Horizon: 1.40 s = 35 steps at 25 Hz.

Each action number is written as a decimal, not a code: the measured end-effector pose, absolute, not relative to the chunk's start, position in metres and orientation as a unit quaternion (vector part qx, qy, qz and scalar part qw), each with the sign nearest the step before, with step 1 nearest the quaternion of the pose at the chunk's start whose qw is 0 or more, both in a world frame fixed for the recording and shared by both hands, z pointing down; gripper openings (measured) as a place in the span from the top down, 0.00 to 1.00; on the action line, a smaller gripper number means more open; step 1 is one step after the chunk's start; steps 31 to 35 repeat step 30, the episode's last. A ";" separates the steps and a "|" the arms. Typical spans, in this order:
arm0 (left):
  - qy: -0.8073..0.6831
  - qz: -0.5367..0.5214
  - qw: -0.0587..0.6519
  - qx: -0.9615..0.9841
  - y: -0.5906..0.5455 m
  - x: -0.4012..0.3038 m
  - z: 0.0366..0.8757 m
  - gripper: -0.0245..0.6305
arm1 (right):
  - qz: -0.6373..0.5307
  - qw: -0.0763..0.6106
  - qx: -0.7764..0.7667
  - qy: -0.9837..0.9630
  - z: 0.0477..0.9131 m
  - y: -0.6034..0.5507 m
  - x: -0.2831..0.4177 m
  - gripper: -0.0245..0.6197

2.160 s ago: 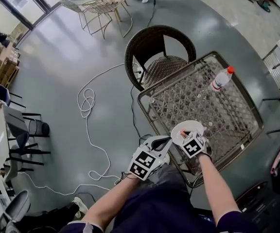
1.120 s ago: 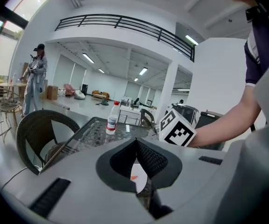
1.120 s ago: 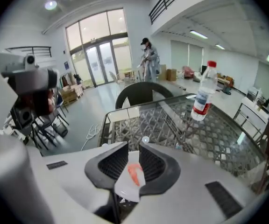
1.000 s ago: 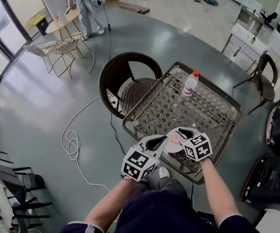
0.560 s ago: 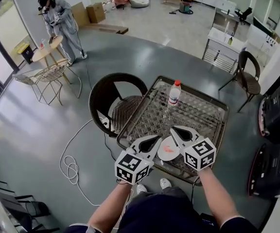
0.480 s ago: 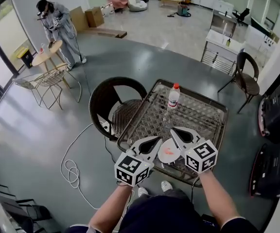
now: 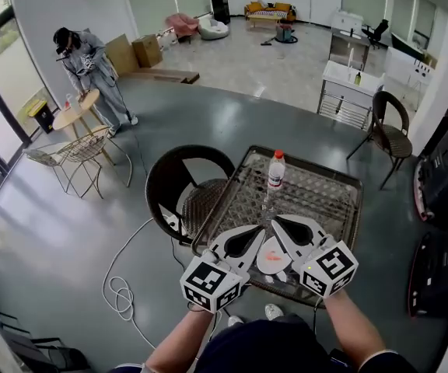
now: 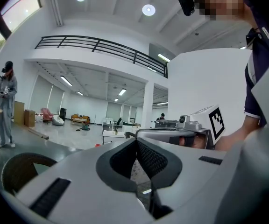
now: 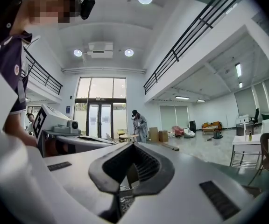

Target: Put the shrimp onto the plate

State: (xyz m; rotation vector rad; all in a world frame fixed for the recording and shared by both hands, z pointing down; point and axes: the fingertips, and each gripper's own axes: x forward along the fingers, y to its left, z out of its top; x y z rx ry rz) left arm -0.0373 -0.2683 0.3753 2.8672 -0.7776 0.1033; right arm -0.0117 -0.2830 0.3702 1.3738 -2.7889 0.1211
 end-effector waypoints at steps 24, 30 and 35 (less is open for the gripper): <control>-0.265 0.028 0.078 0.961 -0.264 -0.032 0.363 0.95 | 0.032 -0.001 0.437 -0.899 0.351 -0.280 -0.005 0.95; -0.259 0.028 0.075 0.963 -0.265 -0.026 0.360 0.95 | 0.029 -0.007 0.439 -0.898 0.346 -0.283 0.002 0.95; -0.259 0.028 0.075 0.963 -0.265 -0.026 0.360 0.95 | 0.029 -0.007 0.439 -0.898 0.346 -0.283 0.002 0.95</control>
